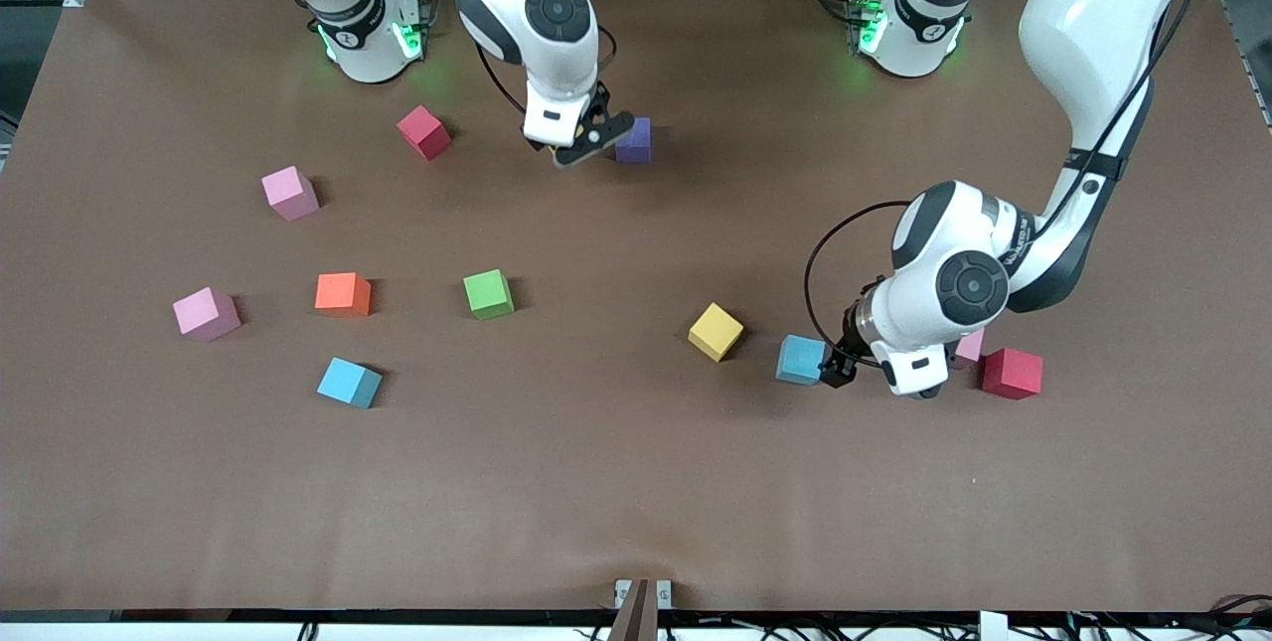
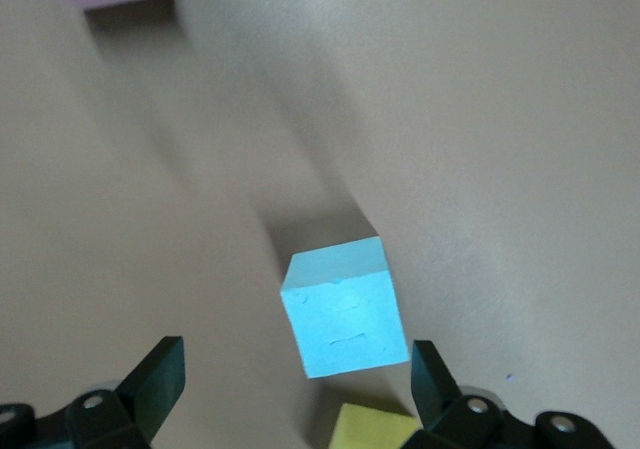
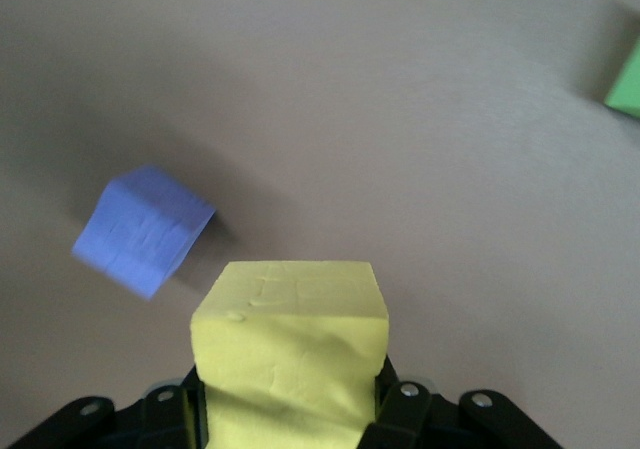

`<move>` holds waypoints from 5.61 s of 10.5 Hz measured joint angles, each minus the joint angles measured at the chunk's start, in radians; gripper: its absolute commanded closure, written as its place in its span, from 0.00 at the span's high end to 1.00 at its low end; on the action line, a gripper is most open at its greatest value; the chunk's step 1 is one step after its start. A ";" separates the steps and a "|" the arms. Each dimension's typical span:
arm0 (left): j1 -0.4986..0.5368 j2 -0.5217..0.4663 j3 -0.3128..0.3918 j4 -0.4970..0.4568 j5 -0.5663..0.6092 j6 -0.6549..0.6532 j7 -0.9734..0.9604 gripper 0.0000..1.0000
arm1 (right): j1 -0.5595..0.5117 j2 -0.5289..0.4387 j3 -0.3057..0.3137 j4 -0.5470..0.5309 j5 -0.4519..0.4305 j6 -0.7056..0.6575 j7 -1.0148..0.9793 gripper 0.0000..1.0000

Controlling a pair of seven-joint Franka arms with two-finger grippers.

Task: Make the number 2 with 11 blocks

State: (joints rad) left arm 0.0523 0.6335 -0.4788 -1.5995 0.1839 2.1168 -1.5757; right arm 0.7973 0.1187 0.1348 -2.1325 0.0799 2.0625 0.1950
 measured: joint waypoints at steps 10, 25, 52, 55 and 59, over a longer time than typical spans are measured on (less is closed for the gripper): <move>-0.013 0.045 0.011 0.031 0.094 -0.001 -0.055 1.00 | 0.010 -0.042 0.065 -0.108 -0.121 0.155 -0.639 0.00; -0.019 0.078 0.014 0.029 0.095 0.003 -0.270 1.00 | 0.072 0.171 0.068 -0.169 -0.181 0.414 -0.635 0.00; -0.022 0.080 0.013 0.030 0.082 0.033 -0.384 1.00 | 0.138 0.184 0.053 -0.162 -0.180 0.449 -0.480 1.00; -0.023 0.080 0.013 0.030 0.082 0.033 -0.384 1.00 | 0.139 0.166 0.054 -0.162 -0.180 0.428 -0.467 1.00; -0.024 0.079 0.009 0.035 0.082 0.037 -0.384 1.00 | 0.139 0.116 0.070 -0.156 -0.139 0.363 -0.376 1.00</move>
State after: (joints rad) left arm 0.0279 0.7129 -0.4698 -1.5649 0.2656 2.1536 -1.9600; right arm 0.9362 0.2351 0.2044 -2.2887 -0.0593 2.4255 -0.1812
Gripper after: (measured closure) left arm 0.000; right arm 0.000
